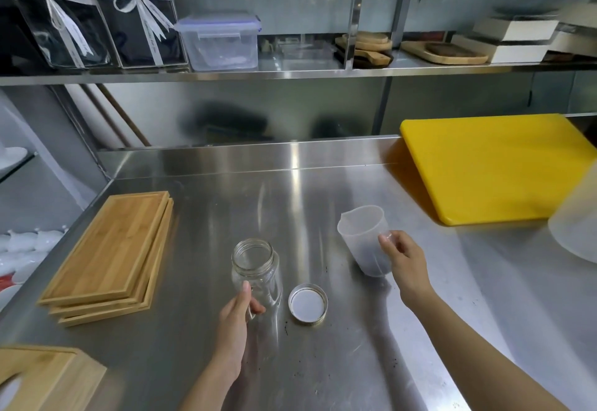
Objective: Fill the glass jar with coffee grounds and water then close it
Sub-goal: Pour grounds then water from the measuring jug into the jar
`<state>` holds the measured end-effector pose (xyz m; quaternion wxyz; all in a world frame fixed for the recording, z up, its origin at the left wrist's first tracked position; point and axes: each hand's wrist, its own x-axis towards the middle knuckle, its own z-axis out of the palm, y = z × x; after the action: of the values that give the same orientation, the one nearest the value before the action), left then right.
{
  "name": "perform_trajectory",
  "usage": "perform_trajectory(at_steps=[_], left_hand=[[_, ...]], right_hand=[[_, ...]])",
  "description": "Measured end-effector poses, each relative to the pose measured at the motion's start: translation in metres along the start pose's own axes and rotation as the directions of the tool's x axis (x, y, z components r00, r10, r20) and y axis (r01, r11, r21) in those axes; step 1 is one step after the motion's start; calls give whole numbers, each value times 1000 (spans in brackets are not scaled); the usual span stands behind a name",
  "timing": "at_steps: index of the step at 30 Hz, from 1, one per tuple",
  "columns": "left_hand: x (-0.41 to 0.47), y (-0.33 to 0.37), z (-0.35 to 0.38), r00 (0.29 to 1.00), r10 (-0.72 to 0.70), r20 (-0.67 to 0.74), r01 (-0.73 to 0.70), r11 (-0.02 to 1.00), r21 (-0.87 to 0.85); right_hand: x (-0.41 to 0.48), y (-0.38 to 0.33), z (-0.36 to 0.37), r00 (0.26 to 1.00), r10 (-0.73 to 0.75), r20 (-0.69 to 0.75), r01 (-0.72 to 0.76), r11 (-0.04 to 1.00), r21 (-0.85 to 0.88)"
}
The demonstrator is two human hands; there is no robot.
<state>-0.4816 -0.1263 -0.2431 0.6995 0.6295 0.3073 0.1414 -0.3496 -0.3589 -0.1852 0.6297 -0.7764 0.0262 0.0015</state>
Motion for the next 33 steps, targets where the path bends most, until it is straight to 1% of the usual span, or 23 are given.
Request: perform_trajectory(at_steps=[4,7,12,17,19,24,29,33], left_hand=[[1,-1,0,1000,12,1,-12,1000,-6],[0,-1,1,1000,20,6,-20,1000,-12],[-4,2,0,1000,19,13,-18,1000,-23],[-5,4,-1,1000,17,18,-17,999,-30],[-7,4,0,1000,18,17,-18,999,-37],[-5,2,0,1000,28,2,-28,998,-60],[-3,3,1,1000,28,0,-27,999,-46],[-4,2,1,1000,26,-8,-26,999,-44]], right_hand=[[-3,-14,0,1000,-26,-14,27,998,53],[-4,-26,0,998,-55,10,54,995,87],[-3,-48,5,984,-111,138,90,985,145],[-4,-73,15,955,-202,215,169,972,163],[-4,-85,20,934,-243,264,214,967,135],[2,-118,31,867,-310,391,337,941,-3],[3,-151,48,790,-372,487,483,867,-122],[-2,-171,63,697,-400,596,614,762,-207]])
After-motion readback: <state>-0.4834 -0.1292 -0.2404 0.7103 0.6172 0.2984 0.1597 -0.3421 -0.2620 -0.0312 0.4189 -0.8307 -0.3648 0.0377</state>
